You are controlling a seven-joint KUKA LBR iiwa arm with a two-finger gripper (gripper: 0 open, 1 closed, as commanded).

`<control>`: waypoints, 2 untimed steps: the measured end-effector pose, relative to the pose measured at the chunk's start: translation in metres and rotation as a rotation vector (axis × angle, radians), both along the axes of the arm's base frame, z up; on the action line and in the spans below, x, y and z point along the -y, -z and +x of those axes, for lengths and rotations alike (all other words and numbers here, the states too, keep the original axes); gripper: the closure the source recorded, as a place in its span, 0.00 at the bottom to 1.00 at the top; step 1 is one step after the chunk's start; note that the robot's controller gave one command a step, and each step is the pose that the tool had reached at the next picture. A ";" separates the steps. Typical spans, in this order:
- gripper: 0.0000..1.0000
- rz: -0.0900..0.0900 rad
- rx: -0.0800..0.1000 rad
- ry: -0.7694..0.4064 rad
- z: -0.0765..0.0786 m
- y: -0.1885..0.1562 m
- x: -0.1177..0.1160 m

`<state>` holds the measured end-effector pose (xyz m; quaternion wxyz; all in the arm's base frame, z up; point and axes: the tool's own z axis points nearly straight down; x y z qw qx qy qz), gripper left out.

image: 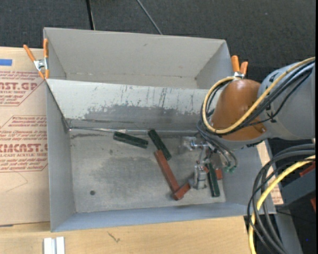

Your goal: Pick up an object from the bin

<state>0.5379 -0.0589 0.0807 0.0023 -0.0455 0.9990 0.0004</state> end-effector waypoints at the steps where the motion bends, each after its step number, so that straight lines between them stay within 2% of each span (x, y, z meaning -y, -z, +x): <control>1: 1.00 -0.002 0.001 -0.024 -0.017 0.009 -0.002; 2: 0.00 -0.001 -0.003 -0.023 -0.018 0.011 -0.002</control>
Offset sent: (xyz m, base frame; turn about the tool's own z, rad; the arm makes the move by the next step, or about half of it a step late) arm 0.0000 0.0000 0.0000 0.0000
